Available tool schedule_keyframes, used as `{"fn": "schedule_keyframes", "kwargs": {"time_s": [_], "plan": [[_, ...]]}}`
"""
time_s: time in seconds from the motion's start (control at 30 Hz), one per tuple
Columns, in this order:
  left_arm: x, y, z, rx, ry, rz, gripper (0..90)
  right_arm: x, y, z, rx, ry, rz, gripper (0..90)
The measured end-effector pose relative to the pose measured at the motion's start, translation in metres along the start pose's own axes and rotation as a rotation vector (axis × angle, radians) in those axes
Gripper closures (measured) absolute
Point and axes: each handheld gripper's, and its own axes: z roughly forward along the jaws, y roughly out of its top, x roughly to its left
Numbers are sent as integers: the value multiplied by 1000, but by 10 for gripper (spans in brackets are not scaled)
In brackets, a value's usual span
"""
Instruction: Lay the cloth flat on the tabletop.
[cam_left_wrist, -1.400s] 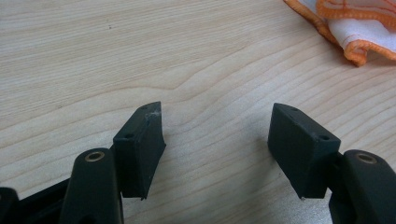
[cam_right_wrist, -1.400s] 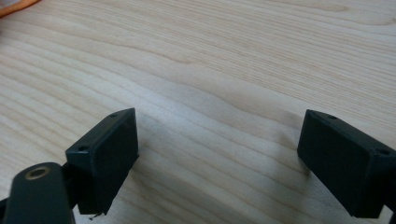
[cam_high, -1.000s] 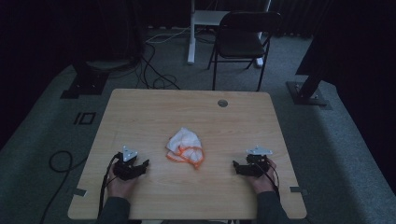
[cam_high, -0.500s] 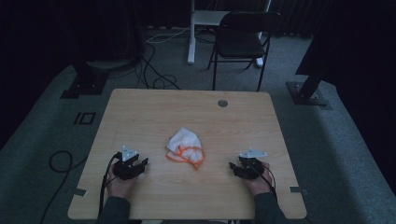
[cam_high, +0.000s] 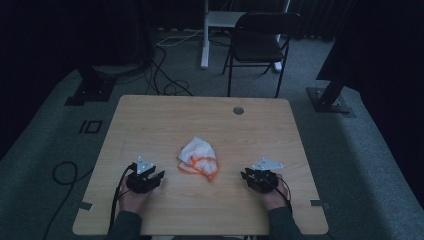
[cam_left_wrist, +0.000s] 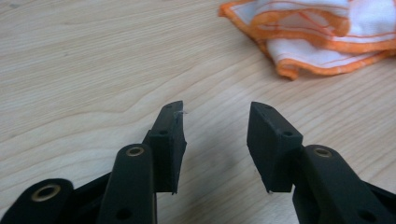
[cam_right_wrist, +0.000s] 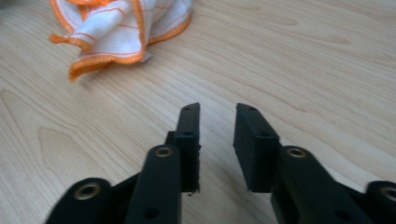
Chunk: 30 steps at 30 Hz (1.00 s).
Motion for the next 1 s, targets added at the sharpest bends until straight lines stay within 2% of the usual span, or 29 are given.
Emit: {"fn": "schedule_keyframes", "kwargs": {"time_s": [0.13, 0.4, 0.8, 1.0], "plan": [[-5, 3, 2, 3, -15, 27, 571, 5, 4, 2, 1, 5, -15, 761], [-15, 9, 7, 8, -34, 61, 569, 12, 14, 7, -25, 4, -23, 736], [-26, 18, 19, 11, -56, 83, 576, 21, 22, 19, -24, 13, -41, 749], [-28, 21, 24, 12, -54, 86, 571, 24, 28, 22, -24, 12, -57, 748]]}}
